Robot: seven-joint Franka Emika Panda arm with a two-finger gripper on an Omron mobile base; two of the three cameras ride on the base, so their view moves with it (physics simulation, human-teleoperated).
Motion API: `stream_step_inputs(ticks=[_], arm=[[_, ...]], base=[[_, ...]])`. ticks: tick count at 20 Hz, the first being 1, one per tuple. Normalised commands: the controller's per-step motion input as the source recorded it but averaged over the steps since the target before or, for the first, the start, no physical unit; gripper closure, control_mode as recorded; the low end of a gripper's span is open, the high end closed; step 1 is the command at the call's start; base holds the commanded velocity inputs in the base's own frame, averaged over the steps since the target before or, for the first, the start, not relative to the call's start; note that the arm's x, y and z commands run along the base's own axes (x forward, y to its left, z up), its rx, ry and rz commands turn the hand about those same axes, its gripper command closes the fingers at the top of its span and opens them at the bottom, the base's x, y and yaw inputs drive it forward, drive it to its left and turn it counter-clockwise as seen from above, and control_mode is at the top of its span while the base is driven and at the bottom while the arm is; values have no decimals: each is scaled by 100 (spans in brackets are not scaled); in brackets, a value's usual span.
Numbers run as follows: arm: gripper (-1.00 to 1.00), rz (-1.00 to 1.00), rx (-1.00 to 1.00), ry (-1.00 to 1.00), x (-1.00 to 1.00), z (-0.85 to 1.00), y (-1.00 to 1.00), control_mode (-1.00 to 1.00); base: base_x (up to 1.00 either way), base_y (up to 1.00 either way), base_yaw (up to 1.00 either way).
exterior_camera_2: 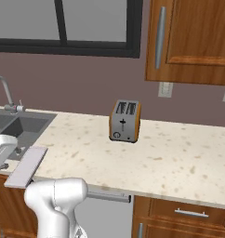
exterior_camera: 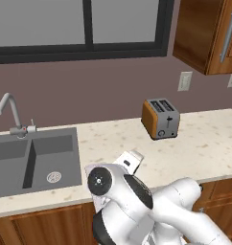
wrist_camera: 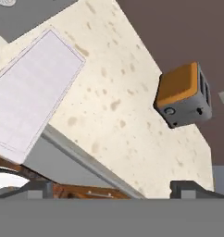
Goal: The ice cube tray has been filled with water. Take the tray and place it in the freezer to make ice. Close the freezer door after placing the tray.
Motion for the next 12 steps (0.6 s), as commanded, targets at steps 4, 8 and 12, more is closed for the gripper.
stream_step_inputs(ticks=[4, 8, 12], arm=[[-100, 24, -43, 6, -29, 0, 35, -100], [-100, 18, -32, 5, -25, 0, 35, -100], [-100, 13, -24, 5, -9, 0, 29, -100]], base=[[0, 0, 0], [0, 0, 0], [0, 0, 0]])
